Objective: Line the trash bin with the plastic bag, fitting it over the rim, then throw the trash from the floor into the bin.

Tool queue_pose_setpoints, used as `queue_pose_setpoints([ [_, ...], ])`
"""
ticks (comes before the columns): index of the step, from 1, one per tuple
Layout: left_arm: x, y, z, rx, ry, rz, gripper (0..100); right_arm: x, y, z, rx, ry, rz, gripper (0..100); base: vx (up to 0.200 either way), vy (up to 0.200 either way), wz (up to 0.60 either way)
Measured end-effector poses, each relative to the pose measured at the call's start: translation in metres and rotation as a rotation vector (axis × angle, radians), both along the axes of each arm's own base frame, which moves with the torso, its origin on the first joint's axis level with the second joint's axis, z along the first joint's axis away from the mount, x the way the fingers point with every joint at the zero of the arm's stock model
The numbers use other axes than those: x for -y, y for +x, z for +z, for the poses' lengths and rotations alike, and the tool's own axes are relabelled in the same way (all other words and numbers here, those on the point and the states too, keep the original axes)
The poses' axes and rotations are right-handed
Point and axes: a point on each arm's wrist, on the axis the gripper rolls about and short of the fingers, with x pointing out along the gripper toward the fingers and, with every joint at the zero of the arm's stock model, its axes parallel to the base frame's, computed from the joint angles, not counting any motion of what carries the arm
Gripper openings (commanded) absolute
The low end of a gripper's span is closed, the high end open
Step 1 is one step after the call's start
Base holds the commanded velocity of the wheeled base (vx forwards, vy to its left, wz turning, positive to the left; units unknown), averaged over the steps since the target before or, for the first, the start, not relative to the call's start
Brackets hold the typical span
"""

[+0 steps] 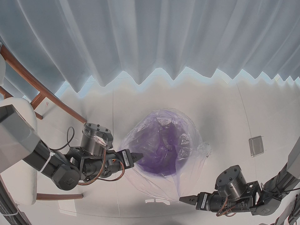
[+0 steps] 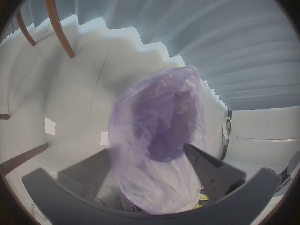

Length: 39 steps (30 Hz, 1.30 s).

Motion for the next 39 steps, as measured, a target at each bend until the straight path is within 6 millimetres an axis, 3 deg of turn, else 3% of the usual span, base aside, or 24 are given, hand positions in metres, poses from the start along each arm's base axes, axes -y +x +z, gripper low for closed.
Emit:
queue_pose_setpoints([
  [7,-0.004,0.007,-0.012,-0.024,0.024,0.03,0,0.016,0.022,0.011,0.068,0.051,-0.102,100,0.0,0.0,0.0],
  [15,-0.01,-0.004,-0.011,-0.035,0.034,0.029,0,0.036,0.071,0.03,0.202,0.111,-0.12,100,0.0,0.0,0.0],
  [16,-0.011,-0.006,-0.011,-0.035,0.035,0.029,0,0.038,0.077,0.032,0.218,0.11,-0.12,0,0.0,0.0,0.0],
  [24,-0.015,-0.014,-0.016,-0.059,0.063,0.02,0,0.046,0.107,0.018,0.248,0.069,-0.141,0,0.0,0.0,0.0],
  [30,-0.015,-0.015,-0.023,-0.053,0.124,-0.017,0,0.058,0.104,0.001,0.211,0.041,-0.17,0,0.0,0.0,0.0],
  [39,-0.012,-0.005,-0.055,-0.046,0.32,-0.063,0,0.06,0.108,-0.027,0.219,0.007,-0.156,0,0.0,0.0,0.0],
])
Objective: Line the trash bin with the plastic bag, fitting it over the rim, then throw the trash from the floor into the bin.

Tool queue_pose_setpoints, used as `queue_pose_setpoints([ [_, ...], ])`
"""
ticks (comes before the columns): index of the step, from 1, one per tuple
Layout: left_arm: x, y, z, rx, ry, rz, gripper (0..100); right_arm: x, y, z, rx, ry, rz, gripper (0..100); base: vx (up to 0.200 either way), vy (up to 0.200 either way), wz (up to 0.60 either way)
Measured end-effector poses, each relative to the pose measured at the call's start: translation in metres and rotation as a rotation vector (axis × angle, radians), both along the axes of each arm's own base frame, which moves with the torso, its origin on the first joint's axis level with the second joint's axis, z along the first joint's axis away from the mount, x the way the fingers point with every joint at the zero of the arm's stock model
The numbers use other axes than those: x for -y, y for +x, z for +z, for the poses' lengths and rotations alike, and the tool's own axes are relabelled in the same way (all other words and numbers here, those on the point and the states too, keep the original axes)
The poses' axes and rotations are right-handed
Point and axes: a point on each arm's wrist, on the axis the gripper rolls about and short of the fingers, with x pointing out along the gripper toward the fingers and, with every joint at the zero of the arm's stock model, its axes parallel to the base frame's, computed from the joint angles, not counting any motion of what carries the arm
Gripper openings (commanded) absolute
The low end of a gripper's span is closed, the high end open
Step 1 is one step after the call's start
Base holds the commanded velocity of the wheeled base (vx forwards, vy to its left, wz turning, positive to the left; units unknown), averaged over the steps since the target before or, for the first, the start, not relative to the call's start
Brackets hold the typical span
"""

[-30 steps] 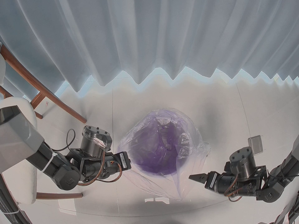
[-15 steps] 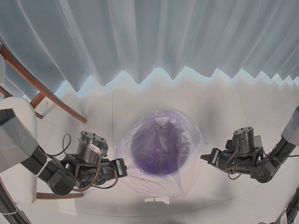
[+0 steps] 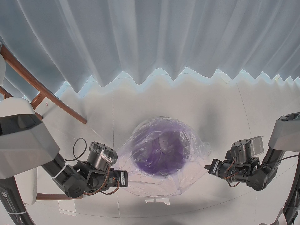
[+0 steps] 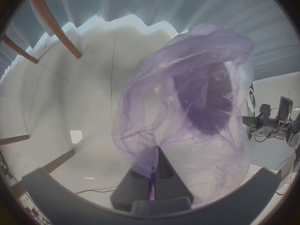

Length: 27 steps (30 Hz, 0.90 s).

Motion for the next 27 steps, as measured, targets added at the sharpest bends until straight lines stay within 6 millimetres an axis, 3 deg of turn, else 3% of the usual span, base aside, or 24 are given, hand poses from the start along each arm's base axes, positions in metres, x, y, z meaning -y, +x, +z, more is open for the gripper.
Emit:
queue_pose_setpoints([
  [15,-0.007,0.043,-0.02,0.032,0.045,0.112,0,-0.001,0.038,-0.023,0.021,-0.008,-0.046,0,0.0,0.0,0.0],
  [16,-0.007,0.043,-0.021,0.032,0.048,0.116,0,-0.001,0.038,-0.023,0.021,-0.009,-0.047,100,0.0,0.0,0.0],
  [19,-0.008,0.044,-0.022,0.032,0.049,0.12,0,0.0,0.038,-0.021,0.024,-0.007,-0.049,100,0.0,0.0,0.0],
  [20,-0.008,0.043,-0.021,0.031,0.048,0.118,100,0.0,0.037,-0.02,0.025,-0.006,-0.05,100,0.0,0.0,0.0],
  [27,-0.005,0.035,-0.011,0.043,0.023,0.095,100,0.006,0.02,-0.008,0.02,-0.004,-0.049,100,0.0,0.0,0.0],
])
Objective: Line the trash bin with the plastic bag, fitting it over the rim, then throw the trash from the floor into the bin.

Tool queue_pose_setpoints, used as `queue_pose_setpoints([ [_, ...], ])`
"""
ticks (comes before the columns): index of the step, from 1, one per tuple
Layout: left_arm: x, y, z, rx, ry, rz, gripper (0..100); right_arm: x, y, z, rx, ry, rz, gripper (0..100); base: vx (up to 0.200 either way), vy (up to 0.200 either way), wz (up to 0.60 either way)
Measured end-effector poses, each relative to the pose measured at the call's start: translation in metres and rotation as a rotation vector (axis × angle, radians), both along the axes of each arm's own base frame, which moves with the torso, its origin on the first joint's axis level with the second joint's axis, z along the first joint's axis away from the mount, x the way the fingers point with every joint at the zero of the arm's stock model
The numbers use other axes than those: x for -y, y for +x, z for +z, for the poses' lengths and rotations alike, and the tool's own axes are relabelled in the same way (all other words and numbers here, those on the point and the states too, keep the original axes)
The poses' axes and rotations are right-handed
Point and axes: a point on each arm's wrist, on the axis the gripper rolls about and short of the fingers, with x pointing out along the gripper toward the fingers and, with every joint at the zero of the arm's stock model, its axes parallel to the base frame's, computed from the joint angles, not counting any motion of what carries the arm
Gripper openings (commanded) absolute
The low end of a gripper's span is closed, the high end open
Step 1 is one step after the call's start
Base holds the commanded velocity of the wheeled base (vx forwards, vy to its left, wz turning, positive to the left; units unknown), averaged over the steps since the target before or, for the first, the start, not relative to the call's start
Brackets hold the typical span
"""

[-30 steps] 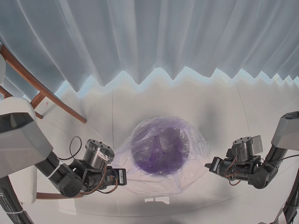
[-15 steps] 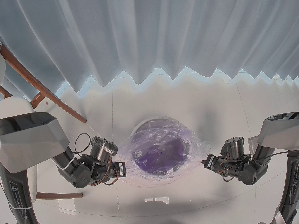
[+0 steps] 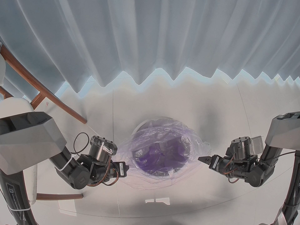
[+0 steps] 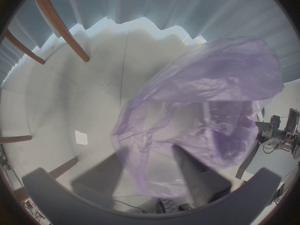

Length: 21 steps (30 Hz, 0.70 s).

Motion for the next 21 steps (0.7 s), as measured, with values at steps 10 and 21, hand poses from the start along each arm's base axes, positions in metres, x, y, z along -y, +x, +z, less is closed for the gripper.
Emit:
queue_pose_setpoints([
  [10,-0.005,-0.042,0.024,0.045,-0.035,-0.062,100,0.007,-0.045,0.023,-0.007,0.01,0.058,100,0.0,0.0,0.0],
  [21,-0.006,-0.057,0.083,0.323,-0.122,-0.304,100,0.013,-0.07,0.071,0.152,0.069,0.115,100,0.0,0.0,0.0],
])
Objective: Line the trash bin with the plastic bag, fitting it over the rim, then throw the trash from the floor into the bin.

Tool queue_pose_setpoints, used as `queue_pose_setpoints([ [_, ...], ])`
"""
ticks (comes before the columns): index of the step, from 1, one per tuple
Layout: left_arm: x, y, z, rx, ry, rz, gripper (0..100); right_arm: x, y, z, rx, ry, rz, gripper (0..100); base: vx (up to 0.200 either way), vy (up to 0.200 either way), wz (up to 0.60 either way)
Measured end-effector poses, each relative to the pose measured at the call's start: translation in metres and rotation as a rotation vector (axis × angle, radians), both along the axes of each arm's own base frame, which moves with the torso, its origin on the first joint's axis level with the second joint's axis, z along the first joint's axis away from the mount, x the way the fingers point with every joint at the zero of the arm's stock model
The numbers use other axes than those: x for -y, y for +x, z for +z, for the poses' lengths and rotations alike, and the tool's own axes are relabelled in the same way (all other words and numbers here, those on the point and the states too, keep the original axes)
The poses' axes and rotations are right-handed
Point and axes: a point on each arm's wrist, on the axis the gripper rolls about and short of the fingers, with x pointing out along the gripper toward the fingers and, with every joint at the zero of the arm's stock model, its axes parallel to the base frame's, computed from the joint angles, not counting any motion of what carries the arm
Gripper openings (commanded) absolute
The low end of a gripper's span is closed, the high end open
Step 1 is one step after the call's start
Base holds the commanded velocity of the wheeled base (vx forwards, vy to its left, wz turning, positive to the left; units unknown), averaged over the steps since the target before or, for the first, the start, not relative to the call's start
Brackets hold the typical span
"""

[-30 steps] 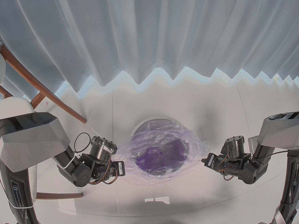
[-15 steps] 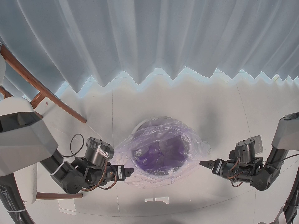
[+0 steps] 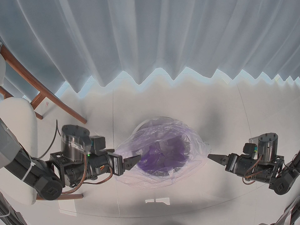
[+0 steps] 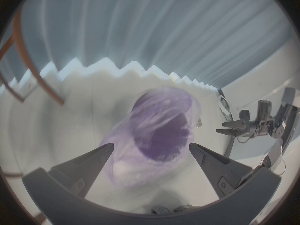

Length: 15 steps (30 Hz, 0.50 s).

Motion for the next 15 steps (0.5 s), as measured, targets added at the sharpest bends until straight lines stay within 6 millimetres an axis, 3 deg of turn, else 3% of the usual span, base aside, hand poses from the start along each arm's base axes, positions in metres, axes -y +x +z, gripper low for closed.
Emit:
queue_pose_setpoints([
  [8,0.02,0.038,0.04,0.196,-0.032,-0.104,100,-0.002,0.007,0.023,0.115,0.013,0.019,100,0.0,0.0,0.0],
  [15,0.034,0.064,0.028,0.217,0.009,-0.198,100,-0.008,0.023,0.036,0.182,0.029,0.023,100,0.0,0.0,0.0],
])
